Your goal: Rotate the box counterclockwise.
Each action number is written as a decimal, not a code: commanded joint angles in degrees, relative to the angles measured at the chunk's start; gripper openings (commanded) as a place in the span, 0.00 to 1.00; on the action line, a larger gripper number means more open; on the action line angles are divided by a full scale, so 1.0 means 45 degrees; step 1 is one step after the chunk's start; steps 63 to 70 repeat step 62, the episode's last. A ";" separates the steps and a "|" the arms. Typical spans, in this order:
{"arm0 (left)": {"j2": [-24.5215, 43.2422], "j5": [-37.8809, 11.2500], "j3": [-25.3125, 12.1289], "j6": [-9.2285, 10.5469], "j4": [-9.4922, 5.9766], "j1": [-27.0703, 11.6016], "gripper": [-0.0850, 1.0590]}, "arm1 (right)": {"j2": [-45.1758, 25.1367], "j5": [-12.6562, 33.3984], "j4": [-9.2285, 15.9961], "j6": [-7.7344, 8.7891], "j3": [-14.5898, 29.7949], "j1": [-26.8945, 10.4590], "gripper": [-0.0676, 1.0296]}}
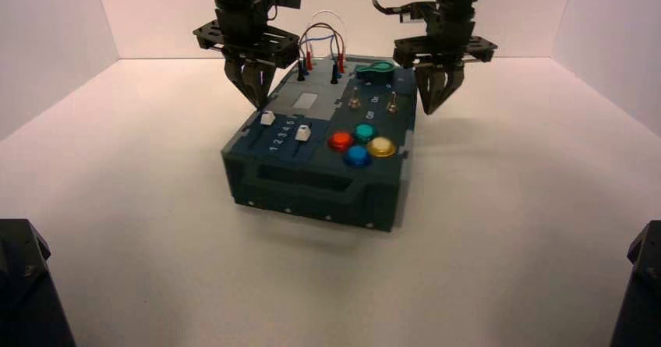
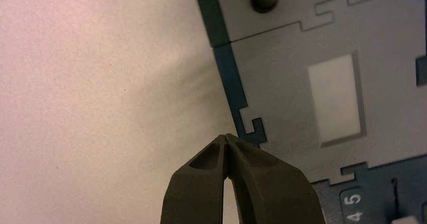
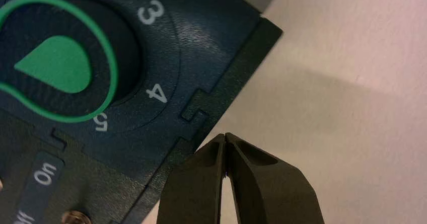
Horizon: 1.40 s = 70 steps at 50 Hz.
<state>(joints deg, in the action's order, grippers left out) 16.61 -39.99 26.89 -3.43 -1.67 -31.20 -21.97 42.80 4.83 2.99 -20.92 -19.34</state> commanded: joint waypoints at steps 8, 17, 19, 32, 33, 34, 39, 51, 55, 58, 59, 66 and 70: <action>-0.0254 0.0137 -0.0293 -0.0059 -0.0762 -0.2109 0.05 | -0.0137 0.0273 0.0215 0.0195 0.1797 -0.0684 0.04; -0.0273 0.0137 -0.0410 -0.0059 -0.0977 -0.2129 0.05 | -0.0195 0.0703 0.0234 0.0156 0.2148 -0.0684 0.04; -0.0313 0.0176 -0.0371 -0.0078 -0.0937 -0.2070 0.05 | -0.0195 0.0801 0.0215 0.0156 0.2090 -0.0664 0.04; -0.1621 0.0508 0.0625 -0.0156 -0.0547 -0.1211 0.05 | 0.0938 0.1172 -0.0469 -0.0137 0.0645 -0.0547 0.04; -0.1836 0.0508 0.0762 -0.0176 -0.0488 -0.1133 0.05 | 0.1113 0.1211 -0.0508 -0.0156 0.0488 -0.0527 0.04; -0.2051 0.0508 0.0879 -0.0176 -0.0410 -0.1055 0.05 | 0.1250 0.1250 -0.0527 -0.0195 0.0352 -0.0527 0.04; -0.2891 0.0527 0.1367 -0.0176 -0.0078 -0.0938 0.05 | 0.1953 0.1445 -0.0488 -0.0234 -0.0234 -0.0527 0.04; -0.3750 0.0527 0.1816 0.0117 -0.0020 -0.0918 0.05 | 0.3965 0.1758 -0.0410 -0.0078 -0.1563 -0.0645 0.04; -0.3730 0.0547 0.1855 0.0156 -0.0020 -0.0918 0.05 | 0.4258 0.1777 -0.0371 -0.0020 -0.1934 -0.0664 0.04; -0.3750 0.0527 0.1875 0.0176 -0.0020 -0.0918 0.05 | 0.4512 0.1777 -0.0293 0.0078 -0.2246 -0.0723 0.04; -0.3750 0.0547 0.1855 0.0176 -0.0020 -0.0918 0.05 | 0.4590 0.1777 -0.0273 0.0137 -0.2324 -0.0762 0.04; -0.3750 0.0547 0.1836 0.0195 -0.0039 -0.0918 0.05 | 0.4727 0.1758 -0.0234 0.0156 -0.2461 -0.0801 0.04; -0.3750 0.0547 0.1836 0.0195 -0.0039 -0.0918 0.05 | 0.4727 0.1758 -0.0234 0.0156 -0.2461 -0.0801 0.04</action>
